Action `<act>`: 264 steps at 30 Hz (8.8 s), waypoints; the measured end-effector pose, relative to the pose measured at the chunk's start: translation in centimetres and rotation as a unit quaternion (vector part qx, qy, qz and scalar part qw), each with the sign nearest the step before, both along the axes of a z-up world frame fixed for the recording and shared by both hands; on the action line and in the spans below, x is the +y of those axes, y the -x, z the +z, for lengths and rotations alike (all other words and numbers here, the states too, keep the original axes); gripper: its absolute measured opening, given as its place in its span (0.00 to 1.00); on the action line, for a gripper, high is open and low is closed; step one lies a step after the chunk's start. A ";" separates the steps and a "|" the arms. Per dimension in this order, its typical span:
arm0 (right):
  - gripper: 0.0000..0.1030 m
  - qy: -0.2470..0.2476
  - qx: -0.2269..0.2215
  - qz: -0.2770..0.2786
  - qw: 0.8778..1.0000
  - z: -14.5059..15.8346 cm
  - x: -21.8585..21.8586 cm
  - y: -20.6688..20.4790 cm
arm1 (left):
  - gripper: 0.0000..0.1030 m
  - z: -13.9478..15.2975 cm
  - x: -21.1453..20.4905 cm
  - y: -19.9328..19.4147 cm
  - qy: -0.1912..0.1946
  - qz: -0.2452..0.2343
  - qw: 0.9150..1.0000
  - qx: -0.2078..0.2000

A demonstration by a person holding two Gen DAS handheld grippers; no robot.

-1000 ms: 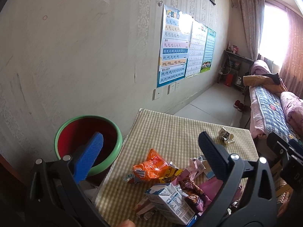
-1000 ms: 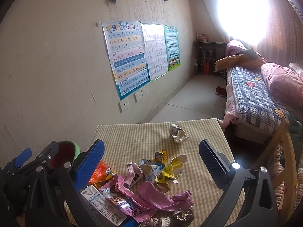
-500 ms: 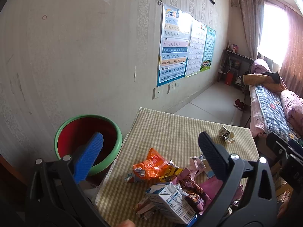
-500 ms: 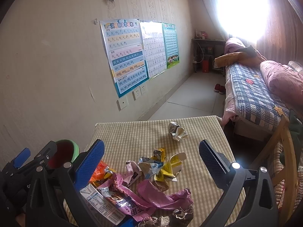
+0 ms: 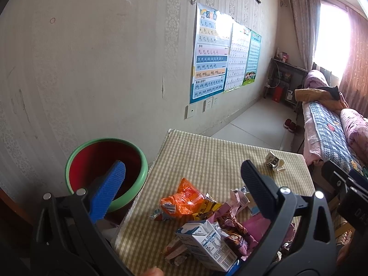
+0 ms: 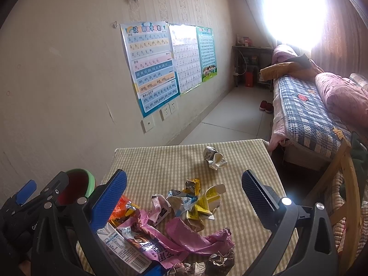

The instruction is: Collect trash

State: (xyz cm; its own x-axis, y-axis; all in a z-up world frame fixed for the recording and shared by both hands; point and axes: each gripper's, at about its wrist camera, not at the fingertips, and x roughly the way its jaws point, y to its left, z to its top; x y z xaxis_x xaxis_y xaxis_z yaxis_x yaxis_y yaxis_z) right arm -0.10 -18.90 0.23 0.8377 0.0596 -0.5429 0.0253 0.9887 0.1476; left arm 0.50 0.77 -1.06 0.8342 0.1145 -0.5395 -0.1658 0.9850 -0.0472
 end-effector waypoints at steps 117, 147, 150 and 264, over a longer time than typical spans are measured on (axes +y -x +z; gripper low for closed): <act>0.48 -0.192 0.223 0.349 0.889 -10.7 26.9 -17.6 | 0.50 -9.4 23.9 -5.3 0.109 0.117 0.977 0.139; 0.57 -0.113 0.170 0.179 0.963 -9.4 1.8 -4.3 | 0.79 -13.6 5.2 -10.0 0.055 -0.139 0.959 0.240; 0.57 -0.116 0.168 0.169 0.964 -9.6 0.7 -4.1 | 0.79 -15.0 5.1 -9.4 0.050 -0.128 0.955 0.264; 0.30 -0.114 0.197 0.318 0.920 -9.4 20.7 -12.1 | 0.47 -6.8 21.5 -3.2 0.063 0.114 0.983 0.129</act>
State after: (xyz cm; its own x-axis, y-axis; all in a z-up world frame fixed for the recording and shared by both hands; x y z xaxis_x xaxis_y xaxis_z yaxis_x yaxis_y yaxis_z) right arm 12.03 1.79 -9.17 0.3345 0.6198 -0.7098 -0.4516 0.7666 0.4565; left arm 3.74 22.25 -7.87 0.6277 0.2014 -0.7520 -0.4046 0.9096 -0.0941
